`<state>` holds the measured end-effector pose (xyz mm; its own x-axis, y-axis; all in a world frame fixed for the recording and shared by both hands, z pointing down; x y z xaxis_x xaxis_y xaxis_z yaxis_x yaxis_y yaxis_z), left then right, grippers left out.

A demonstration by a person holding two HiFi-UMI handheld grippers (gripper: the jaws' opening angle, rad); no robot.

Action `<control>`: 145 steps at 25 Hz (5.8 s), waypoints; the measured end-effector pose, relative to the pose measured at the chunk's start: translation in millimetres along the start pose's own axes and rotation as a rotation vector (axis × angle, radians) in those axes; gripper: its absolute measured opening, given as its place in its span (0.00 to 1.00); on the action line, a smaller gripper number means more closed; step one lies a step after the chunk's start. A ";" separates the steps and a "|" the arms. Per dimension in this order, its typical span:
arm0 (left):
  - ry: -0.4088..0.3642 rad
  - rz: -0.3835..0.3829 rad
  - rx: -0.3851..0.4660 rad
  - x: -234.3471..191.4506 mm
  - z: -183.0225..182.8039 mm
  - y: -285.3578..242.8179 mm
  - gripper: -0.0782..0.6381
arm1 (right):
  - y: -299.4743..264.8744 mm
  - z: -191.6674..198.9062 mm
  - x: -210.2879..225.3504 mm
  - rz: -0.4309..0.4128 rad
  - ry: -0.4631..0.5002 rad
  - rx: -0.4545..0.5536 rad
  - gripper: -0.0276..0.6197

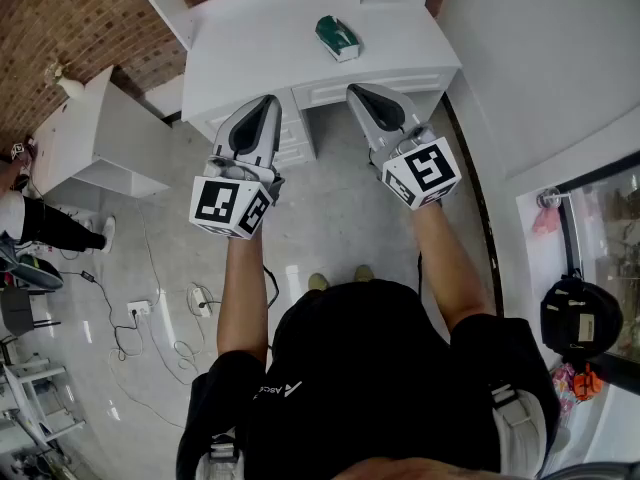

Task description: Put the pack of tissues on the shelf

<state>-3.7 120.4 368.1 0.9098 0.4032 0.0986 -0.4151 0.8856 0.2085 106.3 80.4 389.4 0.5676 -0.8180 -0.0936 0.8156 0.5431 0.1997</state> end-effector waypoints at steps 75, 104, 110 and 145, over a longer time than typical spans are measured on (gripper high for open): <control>0.098 0.062 -0.130 -281.4 236.2 -279.7 0.10 | -261.1 408.4 307.4 0.326 -0.108 -0.793 0.41; 0.048 0.100 0.062 -300.4 88.2 -289.7 0.10 | -359.9 -58.2 292.0 0.142 -0.026 -0.204 0.41; 0.029 0.113 0.075 -316.5 69.1 -282.0 0.10 | -394.1 -140.5 291.2 0.131 0.023 -0.142 0.41; -0.041 0.017 0.126 -393.1 53.4 -375.0 0.10 | -644.2 -382.6 475.0 0.207 0.380 -0.409 0.42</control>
<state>-205.9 -382.5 303.1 0.9029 0.4057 0.1424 -0.4297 0.8419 0.3264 -106.4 -585.5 -156.9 0.6582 -0.6030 -0.4508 0.6180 0.7747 -0.1341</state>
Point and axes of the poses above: the fingertips, and each gripper's own axes: y backward along the fingers, x to its right, z out of its underside, the point moved 1 cm from there along y, backward along the fingers, and after that the axes turned 3 degrees about -y, right-handed, at the moved point
